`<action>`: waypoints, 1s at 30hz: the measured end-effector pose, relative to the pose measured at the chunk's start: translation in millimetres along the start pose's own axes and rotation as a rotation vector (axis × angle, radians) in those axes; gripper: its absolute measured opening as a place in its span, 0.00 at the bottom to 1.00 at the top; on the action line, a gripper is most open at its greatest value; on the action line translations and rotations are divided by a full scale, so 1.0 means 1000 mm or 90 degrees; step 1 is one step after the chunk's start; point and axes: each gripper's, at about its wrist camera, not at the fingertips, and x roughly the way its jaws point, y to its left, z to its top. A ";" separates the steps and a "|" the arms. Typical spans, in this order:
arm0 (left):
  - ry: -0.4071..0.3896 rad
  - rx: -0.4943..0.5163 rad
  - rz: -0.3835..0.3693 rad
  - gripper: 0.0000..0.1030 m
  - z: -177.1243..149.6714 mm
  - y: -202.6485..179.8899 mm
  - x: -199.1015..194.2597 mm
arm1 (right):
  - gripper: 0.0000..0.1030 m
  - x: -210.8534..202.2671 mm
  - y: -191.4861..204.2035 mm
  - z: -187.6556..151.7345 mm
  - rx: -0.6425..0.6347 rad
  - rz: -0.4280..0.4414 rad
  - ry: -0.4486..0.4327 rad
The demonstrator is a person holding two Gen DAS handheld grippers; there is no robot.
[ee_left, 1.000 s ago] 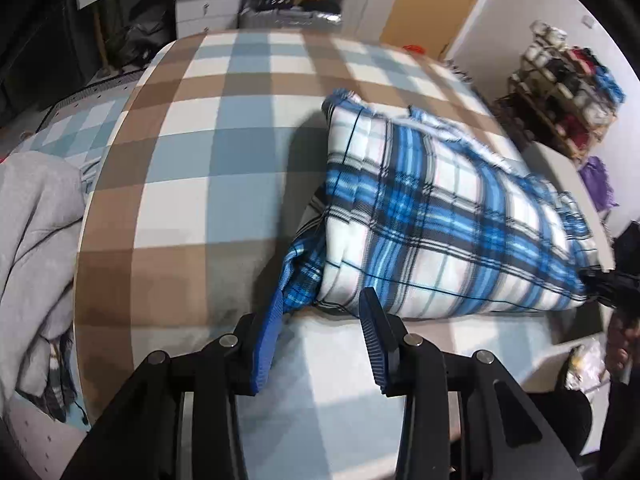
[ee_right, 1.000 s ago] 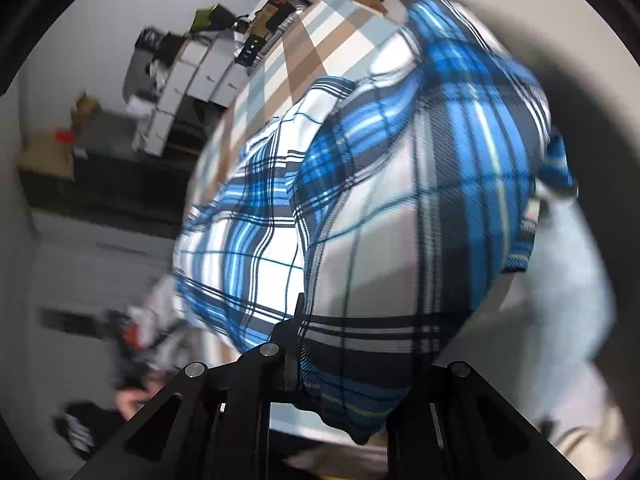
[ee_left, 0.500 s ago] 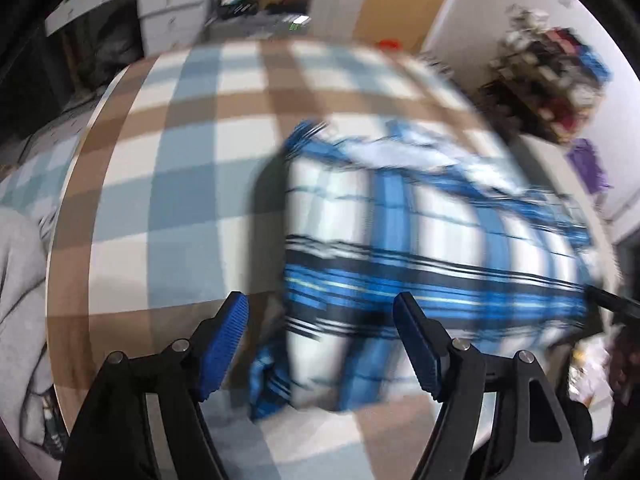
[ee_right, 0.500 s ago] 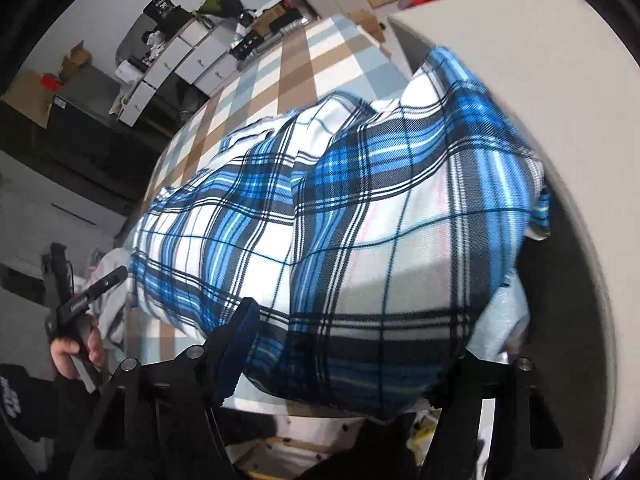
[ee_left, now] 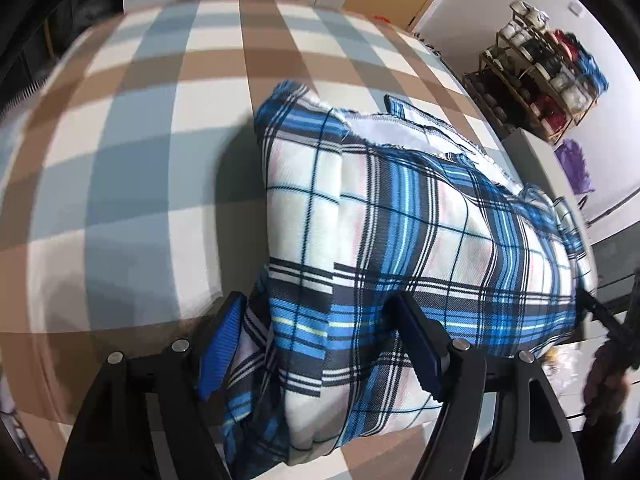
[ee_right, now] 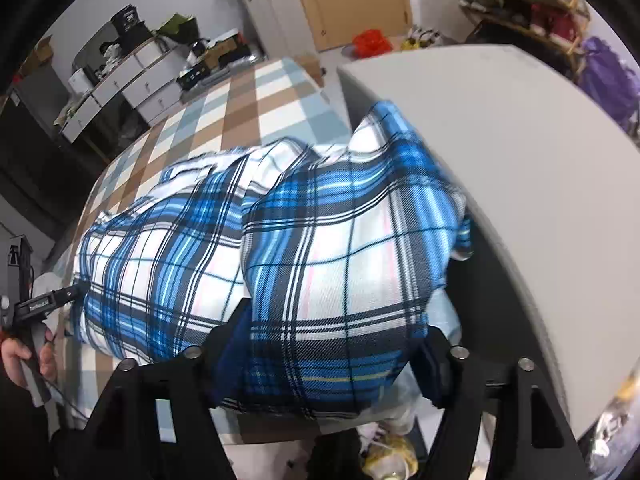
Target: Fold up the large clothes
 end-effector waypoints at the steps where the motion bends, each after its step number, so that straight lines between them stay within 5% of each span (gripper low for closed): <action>1: 0.010 -0.010 -0.015 0.70 0.002 0.003 0.002 | 0.83 -0.003 0.000 0.000 0.001 -0.005 -0.013; 4: 0.014 -0.006 -0.037 0.77 0.005 0.002 0.002 | 0.90 0.000 -0.013 0.005 0.033 -0.002 -0.018; 8: 0.010 0.047 -0.025 0.70 0.004 -0.013 0.005 | 0.90 0.026 -0.017 0.014 0.073 0.037 0.038; 10: 0.022 0.039 -0.056 0.32 0.005 -0.012 0.007 | 0.91 0.040 -0.014 0.017 0.088 0.078 0.060; 13: 0.019 0.019 -0.081 0.15 0.002 -0.007 0.002 | 0.88 0.050 -0.003 0.018 0.097 0.101 0.062; 15: 0.013 0.020 -0.082 0.13 -0.003 -0.004 -0.005 | 0.68 0.050 0.012 0.019 0.063 0.104 0.050; 18: 0.015 0.012 -0.064 0.13 -0.016 0.005 -0.018 | 0.54 0.056 0.036 0.027 0.017 0.125 0.054; 26: -0.022 -0.056 -0.006 0.13 -0.047 0.058 -0.066 | 0.40 0.083 0.100 0.035 -0.023 0.250 0.112; 27: -0.018 -0.059 0.006 0.19 -0.050 0.064 -0.070 | 0.40 0.086 0.104 0.034 -0.021 0.259 0.117; 30: -0.064 -0.060 0.122 0.25 -0.060 0.066 -0.091 | 0.44 0.084 0.108 0.028 -0.012 0.253 0.097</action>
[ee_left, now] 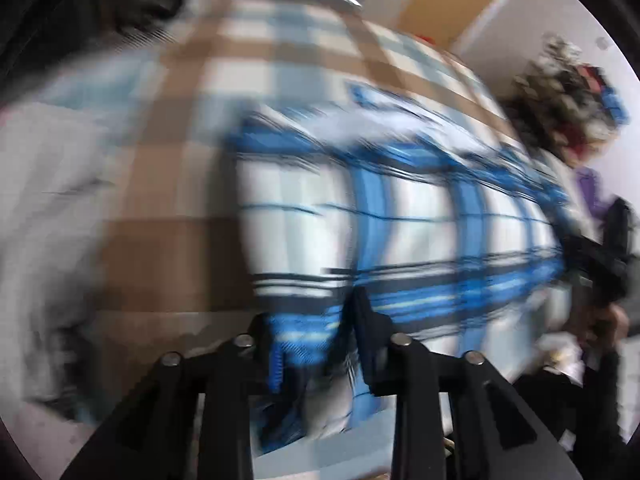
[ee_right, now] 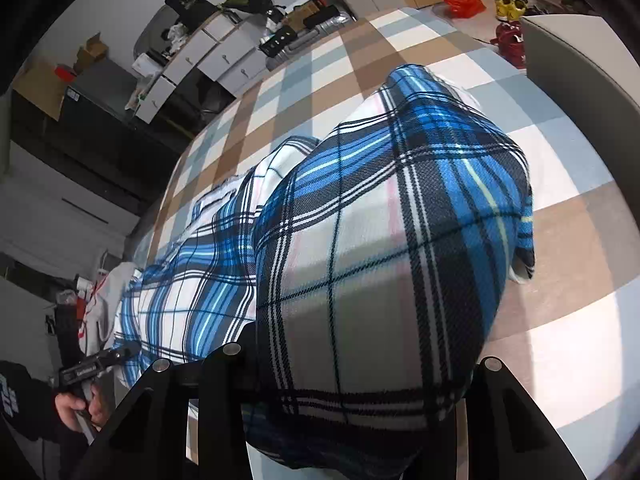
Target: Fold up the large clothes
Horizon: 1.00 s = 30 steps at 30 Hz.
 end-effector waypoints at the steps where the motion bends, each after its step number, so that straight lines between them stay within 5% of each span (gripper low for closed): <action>1: -0.032 0.011 0.034 0.26 -0.001 -0.001 -0.011 | 0.48 -0.003 -0.003 -0.002 0.012 -0.003 -0.010; 5: -0.136 0.049 0.074 0.26 -0.011 -0.021 -0.061 | 0.71 -0.024 -0.022 -0.010 0.076 -0.011 -0.042; 8: -0.167 0.097 0.057 0.47 -0.020 -0.056 -0.077 | 0.76 -0.038 -0.029 -0.021 0.105 -0.008 -0.048; 10: -0.177 0.131 0.030 0.61 -0.027 -0.082 -0.077 | 0.78 -0.045 -0.033 -0.032 0.134 0.005 -0.048; 17: -0.155 0.222 0.006 0.61 -0.035 -0.155 -0.038 | 0.81 -0.039 -0.052 -0.063 0.273 0.127 -0.001; 22: -0.128 0.172 0.013 0.61 -0.031 -0.155 -0.008 | 0.82 -0.011 -0.046 -0.051 0.314 0.172 0.012; 26: -0.089 0.083 -0.038 0.61 -0.034 -0.136 0.003 | 0.86 -0.005 -0.041 -0.034 0.335 0.168 -0.019; 30: -0.064 0.059 -0.102 0.61 -0.035 -0.122 0.013 | 0.91 0.006 -0.037 -0.019 0.362 0.177 -0.045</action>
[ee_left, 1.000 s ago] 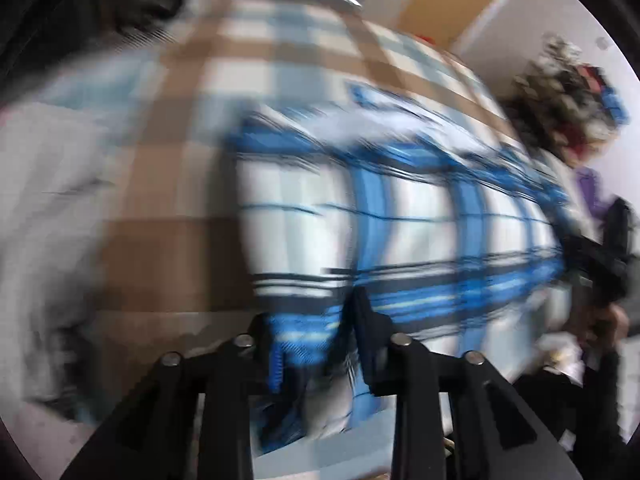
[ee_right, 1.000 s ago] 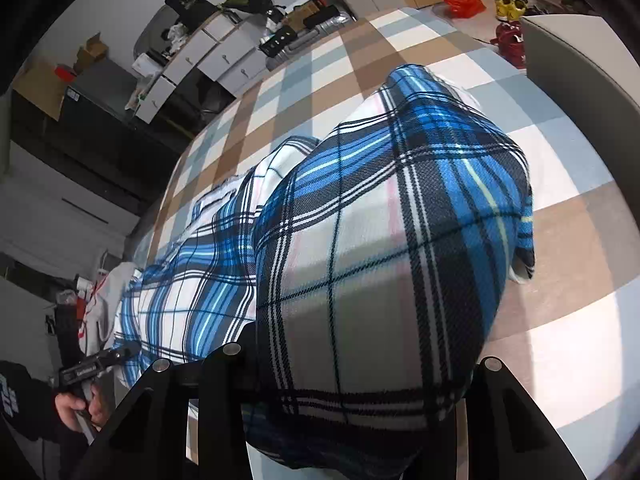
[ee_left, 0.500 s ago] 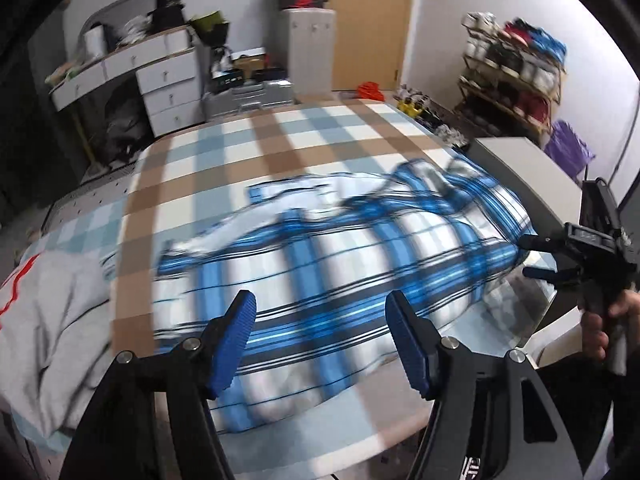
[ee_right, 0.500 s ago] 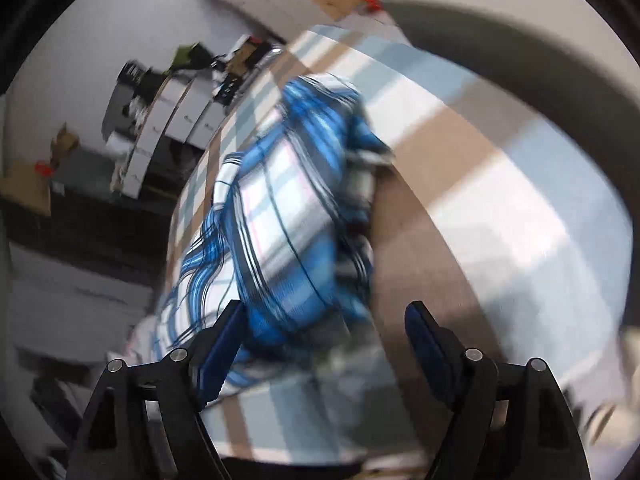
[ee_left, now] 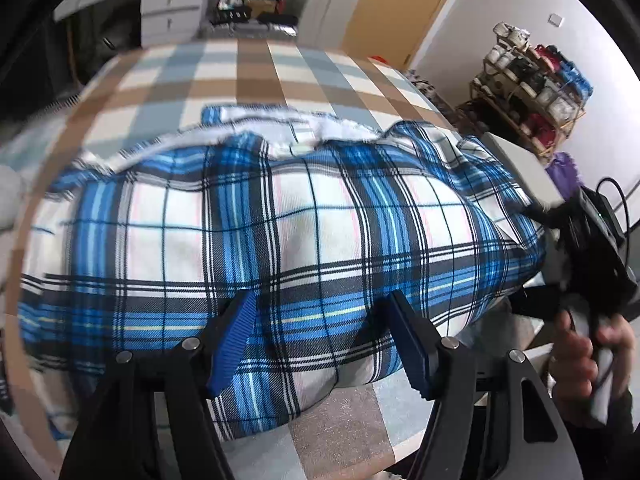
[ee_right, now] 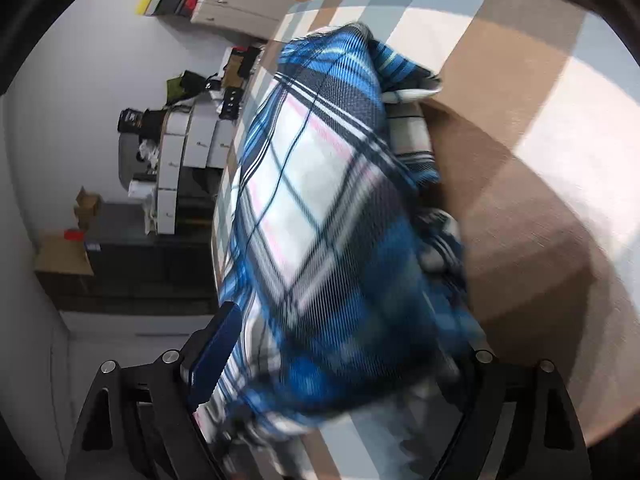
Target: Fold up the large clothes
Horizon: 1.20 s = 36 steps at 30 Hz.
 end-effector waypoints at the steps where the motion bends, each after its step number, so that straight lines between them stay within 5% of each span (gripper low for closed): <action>1: 0.005 -0.010 -0.012 0.60 -0.001 0.005 0.002 | 0.91 0.004 0.004 0.004 -0.001 -0.003 -0.002; 2: 0.017 -0.032 -0.035 0.60 -0.001 0.013 0.006 | 0.89 0.006 0.005 0.005 -0.002 -0.004 -0.001; 3: 0.025 -0.049 -0.052 0.60 -0.001 0.017 0.008 | 0.74 0.007 0.007 0.006 -0.003 0.007 -0.007; 4: 0.029 -0.061 -0.064 0.60 -0.001 0.019 0.009 | 0.57 0.008 0.010 0.007 -0.011 0.016 -0.011; 5: 0.032 -0.066 -0.063 0.60 0.000 0.020 0.007 | 0.29 0.008 0.014 0.007 -0.027 0.024 -0.017; 8: 0.045 -0.046 -0.045 0.61 0.000 0.007 0.004 | 0.17 -0.004 0.027 0.006 -0.068 0.053 -0.039; 12: 0.076 -0.028 -0.095 0.62 0.003 -0.014 0.013 | 0.14 -0.043 0.050 -0.005 -0.158 0.035 -0.106; 17: 0.101 0.025 -0.119 0.62 0.002 -0.060 0.031 | 0.13 -0.089 0.104 -0.027 -0.374 -0.156 -0.166; 19: 0.104 0.032 -0.129 0.62 0.002 -0.069 0.031 | 0.14 -0.093 0.118 -0.033 -0.421 -0.215 -0.154; 23: 0.041 0.043 -0.148 0.62 0.007 -0.082 0.002 | 0.14 -0.090 0.116 -0.031 -0.418 -0.248 -0.132; 26: 0.017 0.063 -0.183 0.62 0.014 -0.098 -0.015 | 0.14 -0.092 0.099 -0.030 -0.387 -0.248 -0.129; 30: 0.033 0.069 -0.135 0.62 0.013 -0.107 0.010 | 0.14 -0.092 0.083 -0.023 -0.340 -0.221 -0.141; 32: 0.074 0.054 -0.147 0.62 0.008 -0.103 0.035 | 0.14 -0.098 0.073 -0.019 -0.315 -0.181 -0.145; 36: 0.064 0.032 -0.196 0.61 0.000 -0.102 0.036 | 0.14 -0.104 0.079 -0.021 -0.335 -0.092 -0.197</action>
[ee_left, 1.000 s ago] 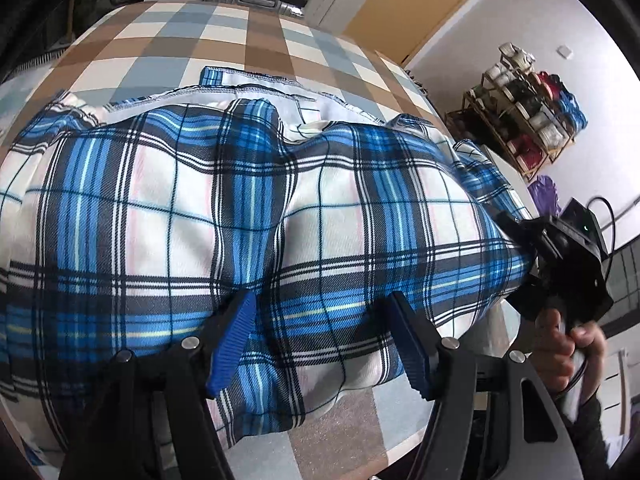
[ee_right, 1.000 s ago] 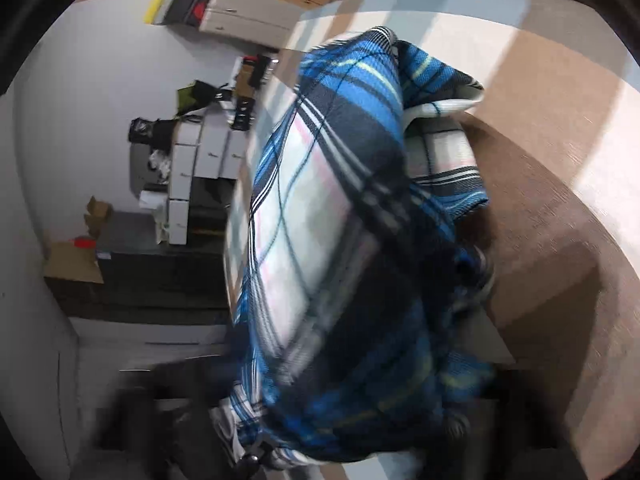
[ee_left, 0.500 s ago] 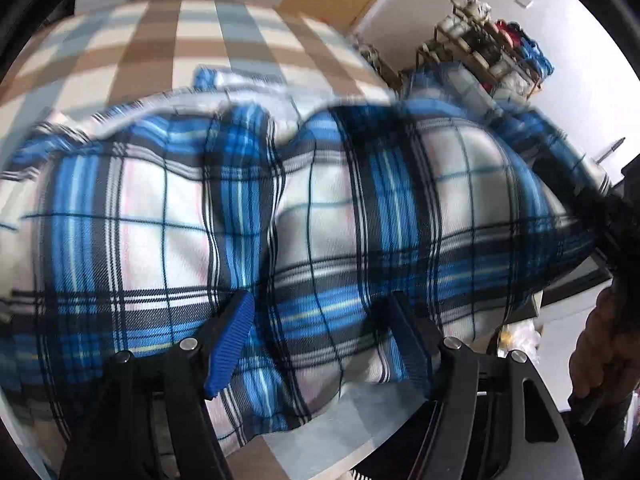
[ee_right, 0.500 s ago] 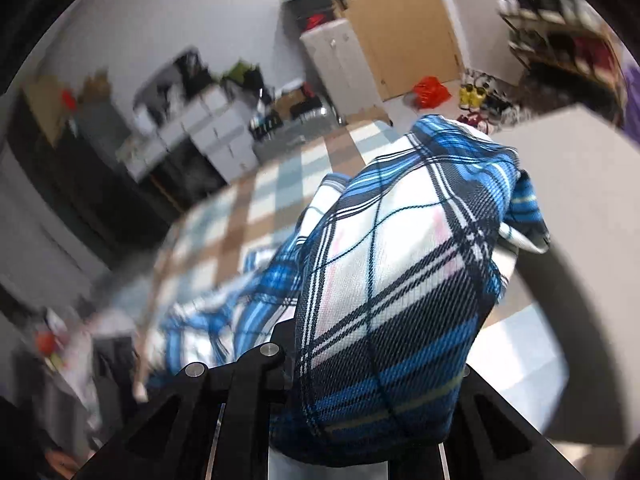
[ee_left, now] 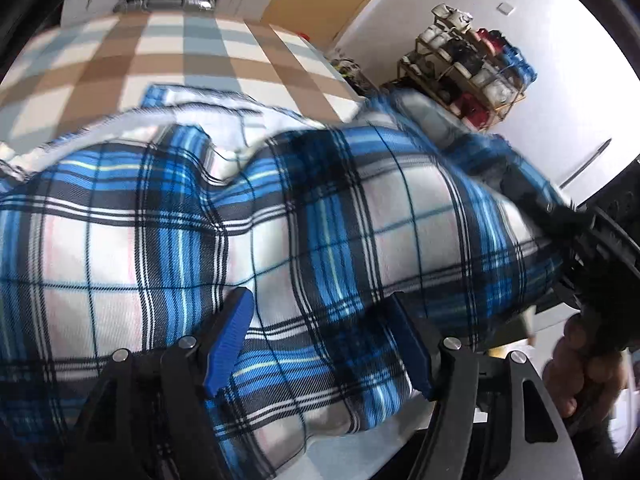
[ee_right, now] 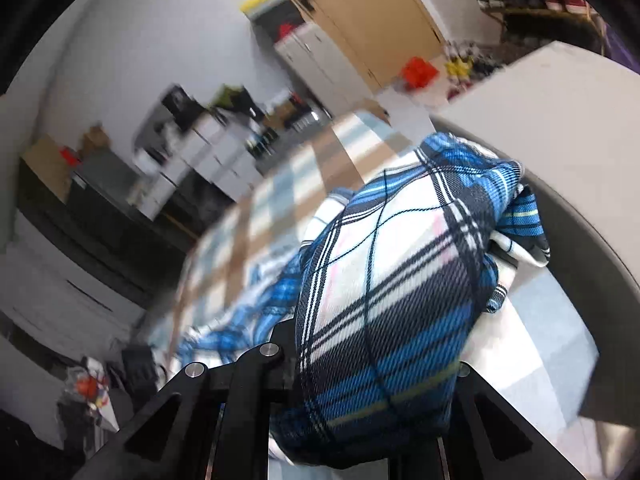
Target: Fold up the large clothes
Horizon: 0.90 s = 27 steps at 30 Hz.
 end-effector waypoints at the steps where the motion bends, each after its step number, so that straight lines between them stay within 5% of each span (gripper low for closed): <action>1: 0.013 -0.002 -0.030 0.61 -0.001 0.000 0.001 | 0.14 -0.003 0.011 0.002 -0.022 0.009 -0.018; 7: 0.074 -0.074 -0.145 0.61 0.008 0.031 -0.015 | 0.14 0.007 0.147 -0.003 -0.329 0.002 0.017; 12: 0.053 -0.144 -0.164 0.61 -0.011 0.070 -0.082 | 0.14 0.022 0.214 -0.040 -0.500 0.001 0.074; 21: -0.071 -0.252 -0.076 0.61 -0.090 0.153 -0.232 | 0.15 0.043 0.244 -0.142 -0.745 -0.075 0.120; 27: -0.115 -0.253 -0.053 0.61 -0.077 0.153 -0.261 | 0.22 0.078 0.244 -0.234 -0.917 -0.210 0.141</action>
